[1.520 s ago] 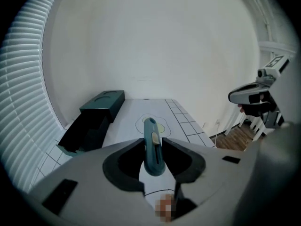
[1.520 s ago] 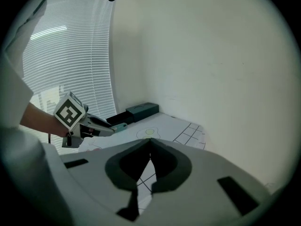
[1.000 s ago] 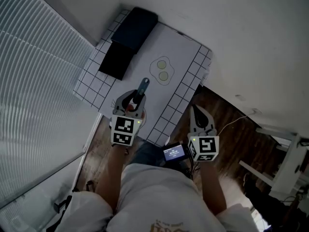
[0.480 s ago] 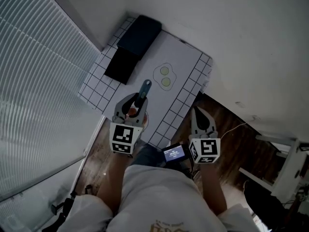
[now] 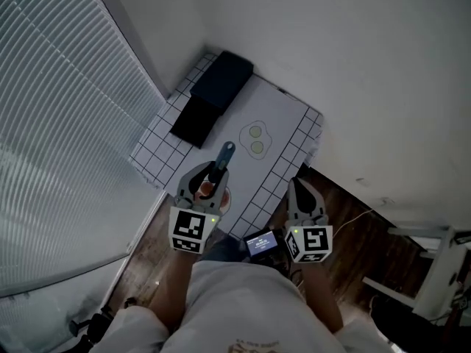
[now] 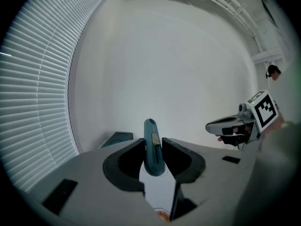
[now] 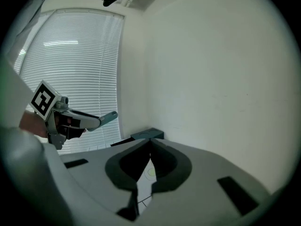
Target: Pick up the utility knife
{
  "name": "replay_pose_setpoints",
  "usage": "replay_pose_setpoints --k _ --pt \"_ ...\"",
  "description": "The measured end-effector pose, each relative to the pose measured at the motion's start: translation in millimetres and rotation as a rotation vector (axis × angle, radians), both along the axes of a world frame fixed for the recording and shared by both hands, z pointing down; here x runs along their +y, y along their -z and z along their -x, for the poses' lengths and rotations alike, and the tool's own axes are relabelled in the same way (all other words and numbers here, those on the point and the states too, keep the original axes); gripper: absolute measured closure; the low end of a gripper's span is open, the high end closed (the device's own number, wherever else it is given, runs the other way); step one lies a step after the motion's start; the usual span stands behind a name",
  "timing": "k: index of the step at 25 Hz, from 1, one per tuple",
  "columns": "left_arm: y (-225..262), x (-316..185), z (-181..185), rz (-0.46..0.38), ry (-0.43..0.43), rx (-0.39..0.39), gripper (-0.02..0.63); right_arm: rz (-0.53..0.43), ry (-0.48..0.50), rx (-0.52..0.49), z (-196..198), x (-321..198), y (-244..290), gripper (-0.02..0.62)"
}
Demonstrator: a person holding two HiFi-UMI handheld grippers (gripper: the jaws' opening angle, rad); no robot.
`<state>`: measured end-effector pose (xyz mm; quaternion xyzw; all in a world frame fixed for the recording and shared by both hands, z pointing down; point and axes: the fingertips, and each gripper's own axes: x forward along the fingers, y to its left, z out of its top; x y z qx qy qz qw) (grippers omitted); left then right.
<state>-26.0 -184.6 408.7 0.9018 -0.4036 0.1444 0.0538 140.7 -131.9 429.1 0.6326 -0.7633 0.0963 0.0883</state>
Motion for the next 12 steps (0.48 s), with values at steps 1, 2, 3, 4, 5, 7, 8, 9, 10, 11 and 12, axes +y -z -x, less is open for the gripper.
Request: replay_pose_setpoints --k 1,2,3,4,5,7,8,9,10,11,12 --pt "4 1 0 -0.005 0.000 0.006 0.479 -0.010 0.002 -0.004 1 0 4 0.589" --pt "8 3 0 -0.011 -0.001 0.012 0.479 -0.022 0.001 -0.012 2 -1 9 0.589" --pt "12 4 0 -0.018 -0.003 0.018 0.479 -0.037 -0.001 -0.023 3 -1 14 0.589" --pt "16 5 0 -0.028 -0.004 0.023 0.479 -0.052 -0.004 -0.035 4 -2 19 0.589" --pt "21 7 1 -0.038 -0.005 0.028 0.479 -0.066 -0.004 -0.041 5 -2 23 0.589" --pt "28 9 2 -0.058 -0.005 0.038 0.479 -0.086 0.003 -0.031 9 -3 31 0.589" --pt "31 10 2 -0.065 -0.006 0.043 0.479 -0.092 0.009 -0.017 11 -4 33 0.589" --pt "34 11 2 -0.068 -0.007 0.046 0.479 -0.096 0.013 -0.001 12 -4 35 0.589" --pt "35 12 1 -0.070 -0.009 0.049 0.479 -0.099 0.018 0.014 13 -4 37 0.589" --pt "37 13 1 -0.072 -0.010 0.050 0.479 -0.103 0.023 0.022 14 -4 39 0.589" --pt "38 13 1 -0.073 -0.011 0.050 0.479 -0.107 0.030 0.024 16 -5 40 0.591"
